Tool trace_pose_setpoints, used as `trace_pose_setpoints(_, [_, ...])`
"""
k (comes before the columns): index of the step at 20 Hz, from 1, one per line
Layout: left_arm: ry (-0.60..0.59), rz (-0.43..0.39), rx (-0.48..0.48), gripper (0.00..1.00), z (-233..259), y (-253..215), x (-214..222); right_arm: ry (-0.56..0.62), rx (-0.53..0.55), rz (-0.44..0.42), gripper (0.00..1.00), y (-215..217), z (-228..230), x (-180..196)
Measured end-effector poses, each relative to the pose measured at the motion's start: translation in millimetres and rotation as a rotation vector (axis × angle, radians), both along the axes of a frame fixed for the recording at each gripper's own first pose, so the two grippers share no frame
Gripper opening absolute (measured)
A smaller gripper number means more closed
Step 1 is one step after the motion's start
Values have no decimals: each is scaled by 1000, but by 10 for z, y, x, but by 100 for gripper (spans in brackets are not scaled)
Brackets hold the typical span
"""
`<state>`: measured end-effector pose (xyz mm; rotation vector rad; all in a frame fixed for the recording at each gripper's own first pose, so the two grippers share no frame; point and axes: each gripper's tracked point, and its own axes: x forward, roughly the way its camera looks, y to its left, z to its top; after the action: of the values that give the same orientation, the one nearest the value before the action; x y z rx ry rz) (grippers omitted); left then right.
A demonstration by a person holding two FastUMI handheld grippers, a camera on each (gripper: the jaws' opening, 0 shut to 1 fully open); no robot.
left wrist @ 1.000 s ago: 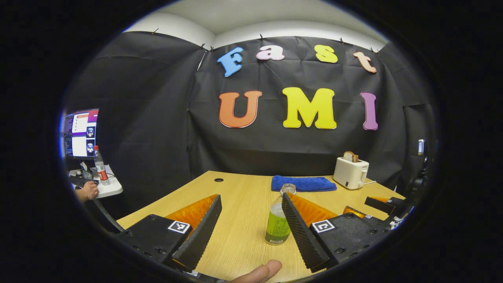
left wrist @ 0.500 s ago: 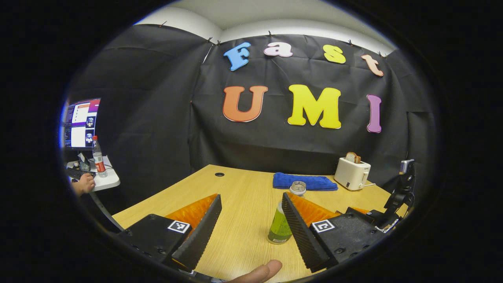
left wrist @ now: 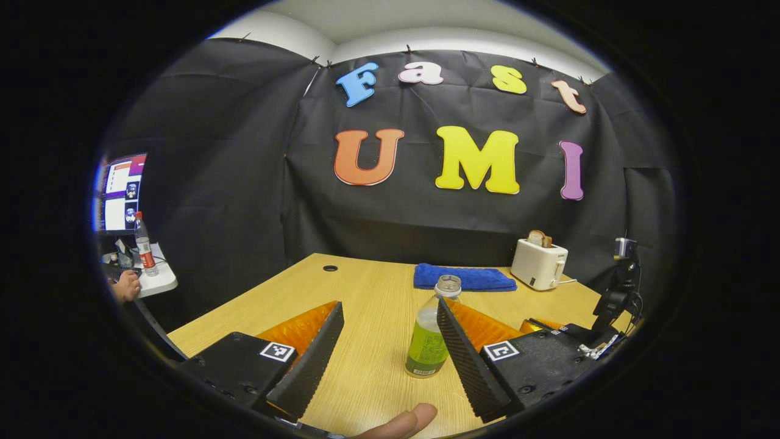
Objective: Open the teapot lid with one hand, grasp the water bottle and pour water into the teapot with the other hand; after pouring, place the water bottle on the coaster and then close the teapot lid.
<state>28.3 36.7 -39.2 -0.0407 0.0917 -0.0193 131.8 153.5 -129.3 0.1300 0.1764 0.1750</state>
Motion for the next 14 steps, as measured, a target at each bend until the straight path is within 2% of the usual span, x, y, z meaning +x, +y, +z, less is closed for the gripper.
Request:
trace_pose_setpoints(5, [31,-38,9,96,-217,-108,141,-64,20,-4,0,-253,427,-117])
trace_pose_setpoints(7, [34,-78,13,96,-296,-231,202,-79,32,-26,0,-438,555,-219])
trace_pose_setpoints(11, [-17,-140,73,97,-384,-369,316,-110,25,-80,0,-812,721,-410])
trace_pose_setpoints(14, [-62,-182,81,96,-472,-475,392,-137,8,-105,0,-1002,753,-546])
